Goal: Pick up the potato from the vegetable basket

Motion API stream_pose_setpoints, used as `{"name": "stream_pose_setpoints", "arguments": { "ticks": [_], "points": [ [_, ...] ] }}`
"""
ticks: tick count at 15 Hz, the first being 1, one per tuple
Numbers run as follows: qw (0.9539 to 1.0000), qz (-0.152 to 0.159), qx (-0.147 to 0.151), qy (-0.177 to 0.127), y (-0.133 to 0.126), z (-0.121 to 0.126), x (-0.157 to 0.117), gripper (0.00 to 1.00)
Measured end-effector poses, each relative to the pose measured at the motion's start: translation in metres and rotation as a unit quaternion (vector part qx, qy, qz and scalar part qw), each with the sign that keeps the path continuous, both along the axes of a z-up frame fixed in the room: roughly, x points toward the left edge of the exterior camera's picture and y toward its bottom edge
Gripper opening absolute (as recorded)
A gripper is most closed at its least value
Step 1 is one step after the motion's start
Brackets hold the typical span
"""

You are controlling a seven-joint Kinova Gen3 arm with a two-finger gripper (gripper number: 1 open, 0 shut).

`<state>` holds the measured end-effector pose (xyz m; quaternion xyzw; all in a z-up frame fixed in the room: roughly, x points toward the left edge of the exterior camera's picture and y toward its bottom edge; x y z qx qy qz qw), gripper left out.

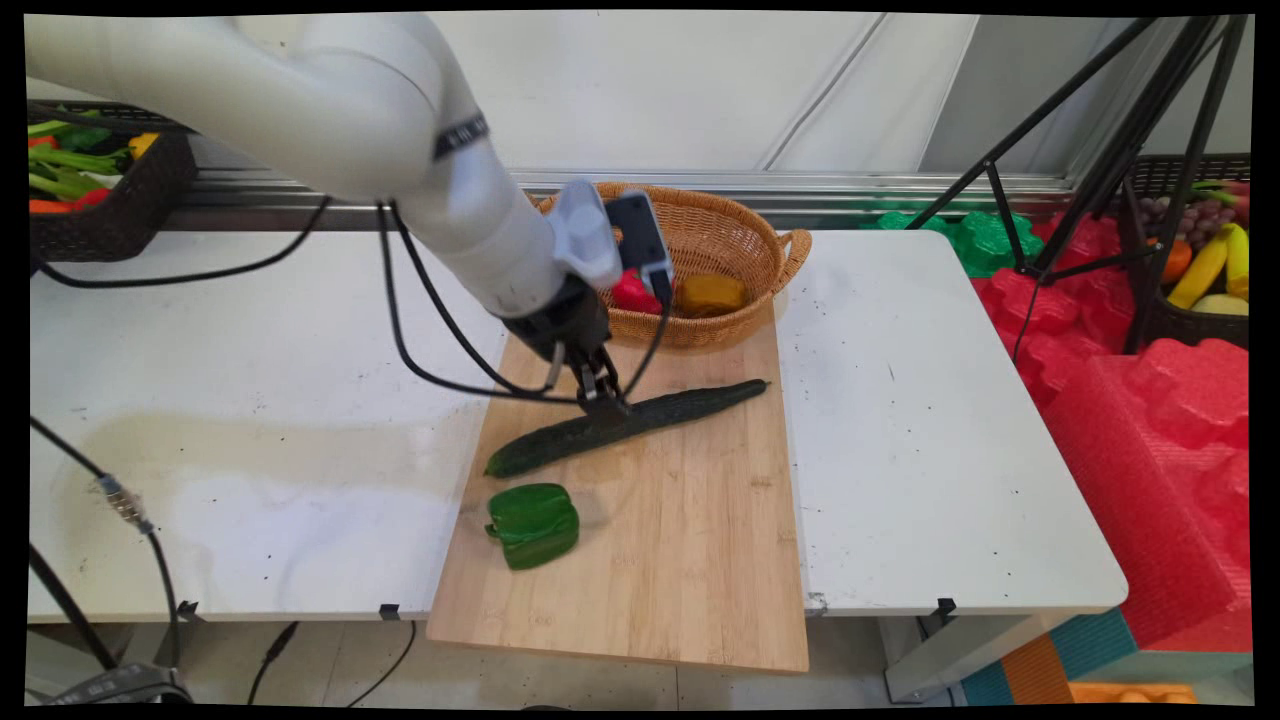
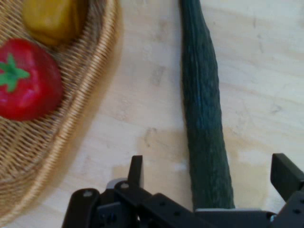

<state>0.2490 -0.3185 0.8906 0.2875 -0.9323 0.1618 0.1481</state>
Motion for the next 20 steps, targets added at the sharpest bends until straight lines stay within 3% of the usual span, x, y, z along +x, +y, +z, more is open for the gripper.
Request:
{"name": "stream_pose_setpoints", "arguments": {
  "ticks": [5,9,20],
  "points": [
    [0.9985,0.005,-0.04,0.036,-0.009,0.038,0.019,1.0],
    [0.9959,0.01,-0.075,0.05,-0.041,0.056,0.022,1.0],
    [0.9961,0.002,-0.086,0.021,-0.13,0.04,-0.004,1.0]
  ]
}}
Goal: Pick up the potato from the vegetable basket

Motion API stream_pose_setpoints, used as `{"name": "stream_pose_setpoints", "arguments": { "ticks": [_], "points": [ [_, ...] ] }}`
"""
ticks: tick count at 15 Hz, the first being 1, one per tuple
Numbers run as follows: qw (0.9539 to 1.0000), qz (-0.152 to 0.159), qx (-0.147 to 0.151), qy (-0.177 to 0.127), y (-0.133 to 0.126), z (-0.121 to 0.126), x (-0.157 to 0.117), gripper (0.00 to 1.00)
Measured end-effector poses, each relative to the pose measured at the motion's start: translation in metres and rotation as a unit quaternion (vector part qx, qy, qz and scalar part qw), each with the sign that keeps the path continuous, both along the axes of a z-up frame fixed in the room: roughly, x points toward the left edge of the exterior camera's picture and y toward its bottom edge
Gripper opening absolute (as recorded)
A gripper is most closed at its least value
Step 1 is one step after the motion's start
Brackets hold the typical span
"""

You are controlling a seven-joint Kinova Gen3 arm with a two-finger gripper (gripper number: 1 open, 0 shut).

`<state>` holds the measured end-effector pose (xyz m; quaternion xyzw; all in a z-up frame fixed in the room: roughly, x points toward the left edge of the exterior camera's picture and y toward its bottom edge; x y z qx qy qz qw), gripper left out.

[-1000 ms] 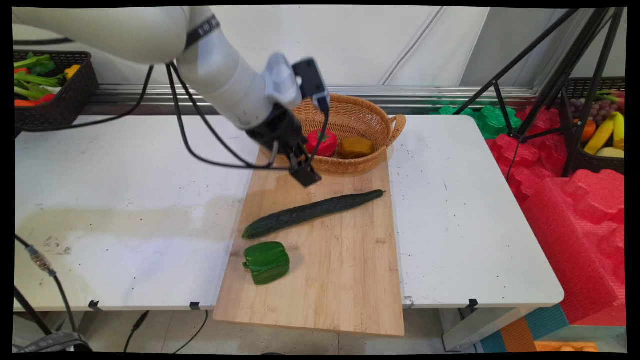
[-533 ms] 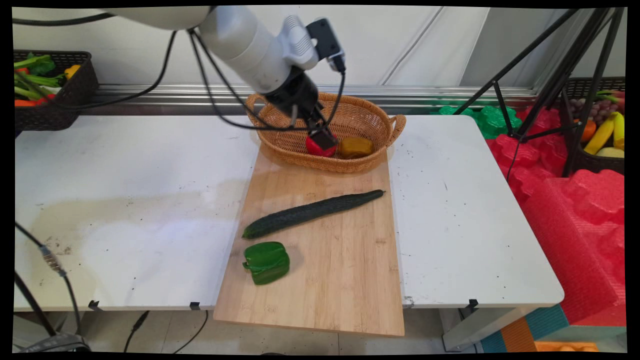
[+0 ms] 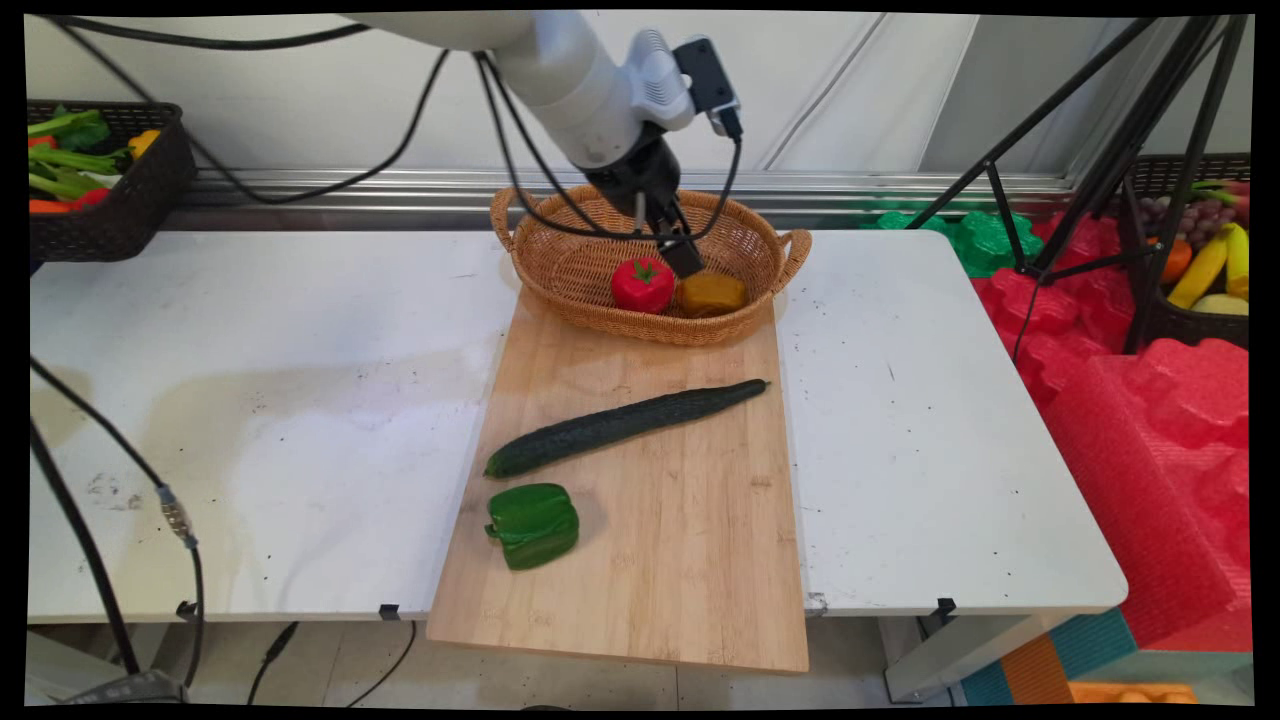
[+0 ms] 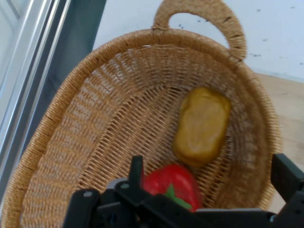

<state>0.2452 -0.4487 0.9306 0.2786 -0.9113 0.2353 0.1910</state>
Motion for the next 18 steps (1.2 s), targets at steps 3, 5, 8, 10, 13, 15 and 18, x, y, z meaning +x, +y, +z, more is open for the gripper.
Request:
{"name": "stream_pose_setpoints", "arguments": {
  "ticks": [3,5,8,10,13,15,18],
  "points": [
    [0.9999,-0.004,0.006,-0.015,-0.025,-0.012,-0.005,1.0],
    [0.9994,-0.014,0.014,-0.027,-0.038,-0.021,-0.008,1.0],
    [0.9983,-0.031,0.028,-0.04,-0.054,-0.035,-0.014,1.0],
    [0.997,-0.044,0.04,-0.049,-0.064,-0.045,-0.017,1.0],
    [0.9947,-0.061,0.056,-0.062,-0.076,-0.06,-0.022,1.0],
    [0.9933,-0.069,0.064,-0.068,-0.083,-0.068,-0.024,1.0],
    [0.991,-0.081,0.075,-0.076,-0.097,-0.081,-0.03,1.0]
  ]
}}
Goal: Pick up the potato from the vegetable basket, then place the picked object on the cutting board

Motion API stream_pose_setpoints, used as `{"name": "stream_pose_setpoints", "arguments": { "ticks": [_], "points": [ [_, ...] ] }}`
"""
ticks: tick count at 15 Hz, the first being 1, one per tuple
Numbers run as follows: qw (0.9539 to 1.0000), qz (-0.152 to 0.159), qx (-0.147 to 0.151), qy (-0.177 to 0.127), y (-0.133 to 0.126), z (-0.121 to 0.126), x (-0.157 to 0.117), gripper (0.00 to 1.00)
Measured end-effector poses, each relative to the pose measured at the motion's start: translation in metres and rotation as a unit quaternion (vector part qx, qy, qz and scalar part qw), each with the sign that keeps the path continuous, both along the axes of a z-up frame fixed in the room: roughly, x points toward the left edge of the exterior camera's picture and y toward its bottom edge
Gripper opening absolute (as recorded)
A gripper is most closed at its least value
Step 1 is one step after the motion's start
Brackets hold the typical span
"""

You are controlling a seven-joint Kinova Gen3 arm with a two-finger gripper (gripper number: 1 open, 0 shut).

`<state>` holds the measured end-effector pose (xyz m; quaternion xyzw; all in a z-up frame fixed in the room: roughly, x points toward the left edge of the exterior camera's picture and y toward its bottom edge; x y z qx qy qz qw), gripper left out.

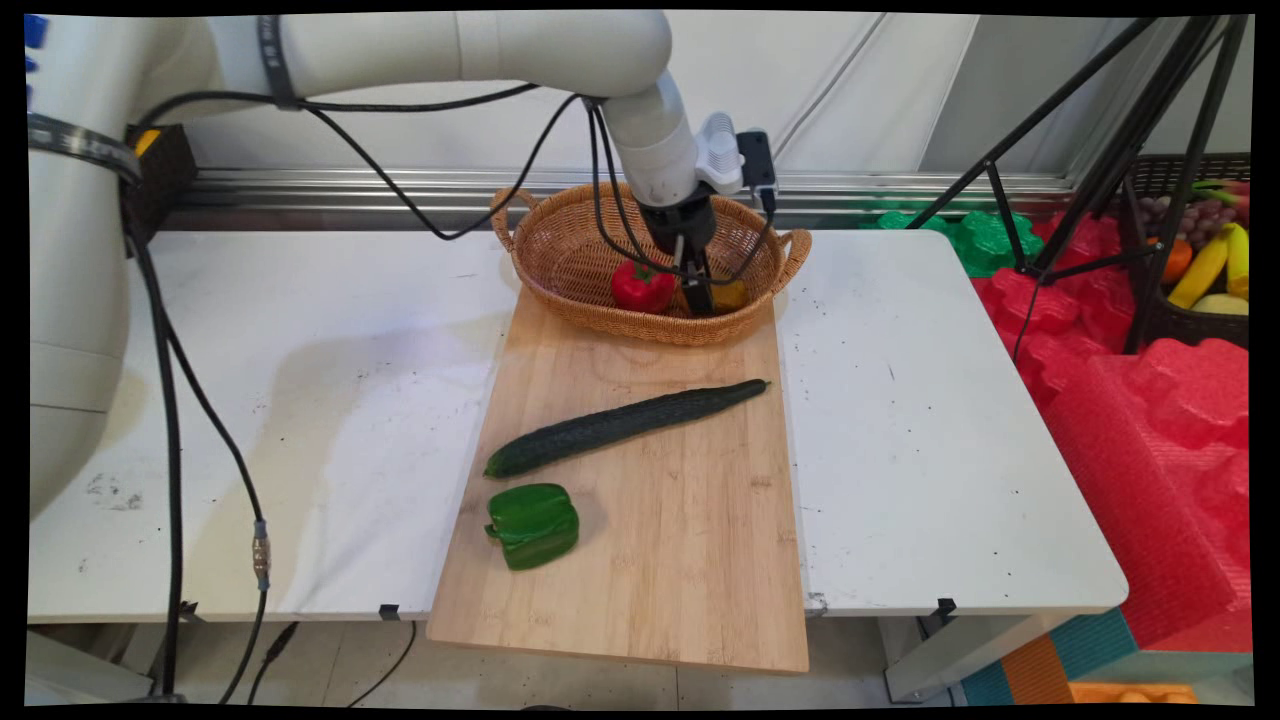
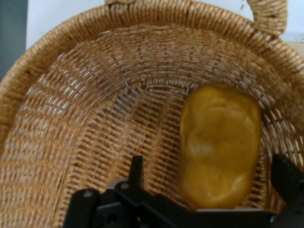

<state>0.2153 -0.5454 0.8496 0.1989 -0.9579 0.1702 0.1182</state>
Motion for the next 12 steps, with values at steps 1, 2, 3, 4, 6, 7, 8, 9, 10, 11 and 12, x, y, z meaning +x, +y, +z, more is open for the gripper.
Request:
{"name": "stream_pose_setpoints", "arguments": {
  "ticks": [1,2,3,4,6,7,8,9,10,11,12],
  "points": [
    [1.0,-0.002,0.003,-0.001,-0.002,-0.002,-0.001,1.0],
    [1.0,-0.006,0.007,-0.001,-0.006,-0.006,-0.003,1.0],
    [0.9999,-0.008,0.009,-0.001,-0.008,-0.008,-0.004,1.0],
    [0.9999,-0.011,0.012,-0.001,-0.01,-0.01,-0.006,1.0],
    [0.9997,-0.015,0.017,0.001,-0.016,-0.015,-0.009,1.0],
    [0.9997,-0.016,0.018,0.002,-0.018,-0.016,-0.011,0.0],
    [0.9997,-0.016,0.017,0.002,-0.019,-0.017,-0.011,0.0],
    [0.9998,-0.015,0.016,0.003,-0.021,-0.017,-0.011,0.0],
    [0.9998,-0.013,0.015,0.003,-0.022,-0.016,-0.012,0.0],
    [0.9999,-0.011,0.012,0.004,-0.023,-0.015,-0.012,0.0],
    [0.9999,-0.008,0.009,0.006,-0.024,-0.011,-0.013,0.0]
  ]
}}
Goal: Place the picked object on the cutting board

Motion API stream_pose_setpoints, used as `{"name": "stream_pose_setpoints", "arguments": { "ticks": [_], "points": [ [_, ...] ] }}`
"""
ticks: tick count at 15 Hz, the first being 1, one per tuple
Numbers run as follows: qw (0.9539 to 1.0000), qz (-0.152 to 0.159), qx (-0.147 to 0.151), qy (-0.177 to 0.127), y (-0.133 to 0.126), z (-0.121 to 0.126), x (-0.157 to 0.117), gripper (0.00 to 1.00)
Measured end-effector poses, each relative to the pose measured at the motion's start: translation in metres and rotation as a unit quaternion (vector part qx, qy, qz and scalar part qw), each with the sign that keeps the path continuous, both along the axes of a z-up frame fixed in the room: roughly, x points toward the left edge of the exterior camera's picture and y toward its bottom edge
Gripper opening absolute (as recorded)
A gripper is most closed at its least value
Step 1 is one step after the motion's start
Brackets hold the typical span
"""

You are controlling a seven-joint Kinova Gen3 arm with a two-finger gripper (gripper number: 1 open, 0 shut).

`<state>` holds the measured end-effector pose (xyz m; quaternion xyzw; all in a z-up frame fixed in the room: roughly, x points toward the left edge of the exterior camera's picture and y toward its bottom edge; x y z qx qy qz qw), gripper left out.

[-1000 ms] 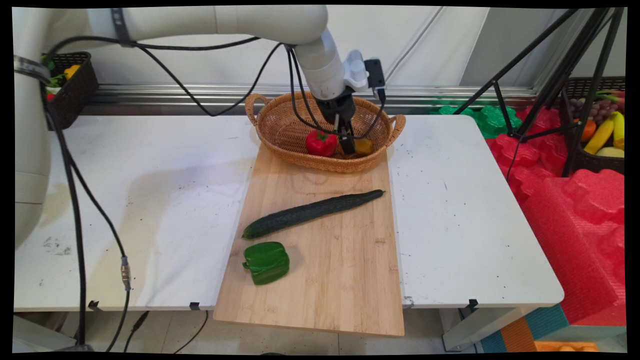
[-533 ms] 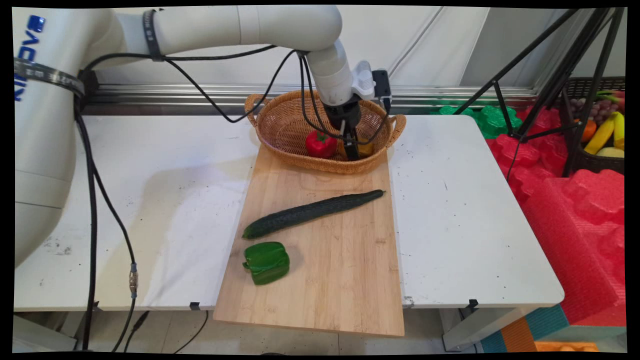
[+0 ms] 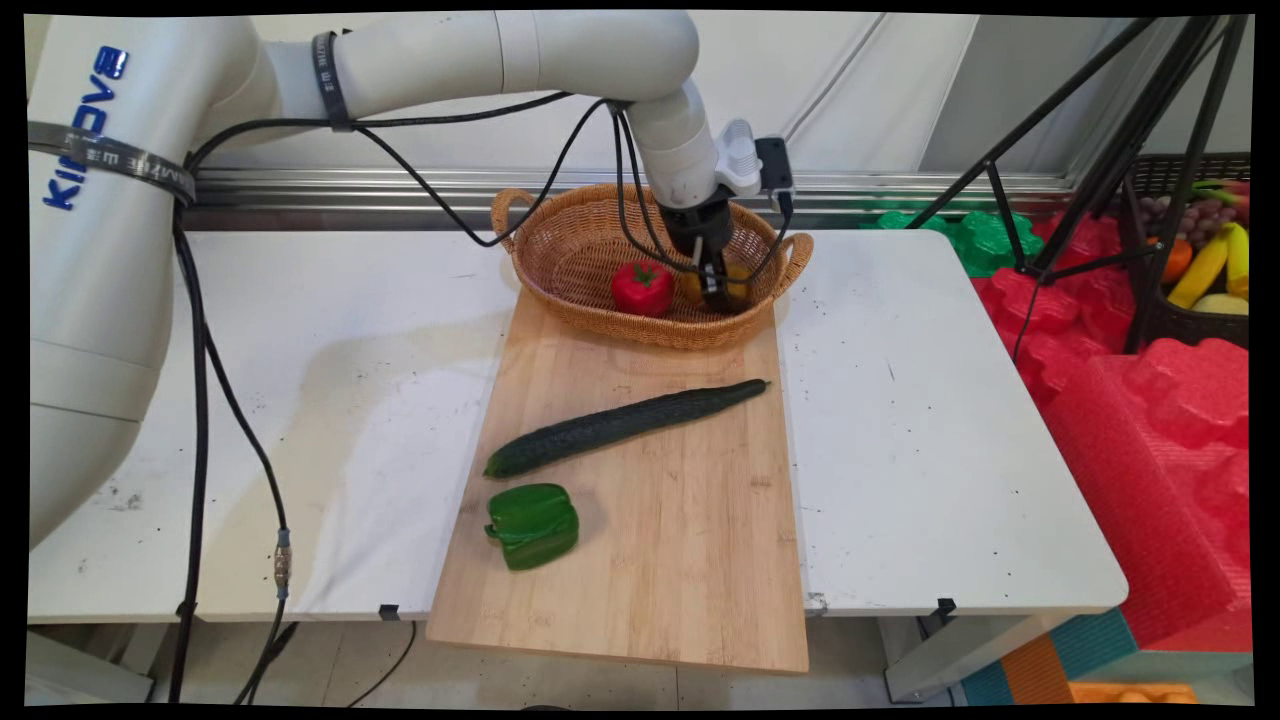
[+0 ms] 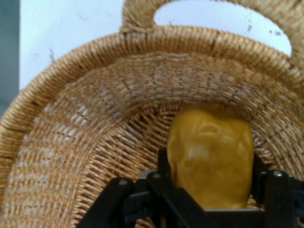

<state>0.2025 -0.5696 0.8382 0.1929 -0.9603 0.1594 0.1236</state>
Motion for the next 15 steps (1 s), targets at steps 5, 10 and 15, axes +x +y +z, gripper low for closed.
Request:
{"name": "stream_pose_setpoints", "arguments": {
  "ticks": [5,10,15],
  "points": [
    [0.9994,0.024,-0.022,0.014,0.007,0.029,0.0,0.0],
    [0.993,0.088,-0.053,0.059,0.036,0.072,0.004,0.0],
    [0.9829,0.147,-0.058,0.094,0.089,0.104,0.009,0.0]
  ]
}}
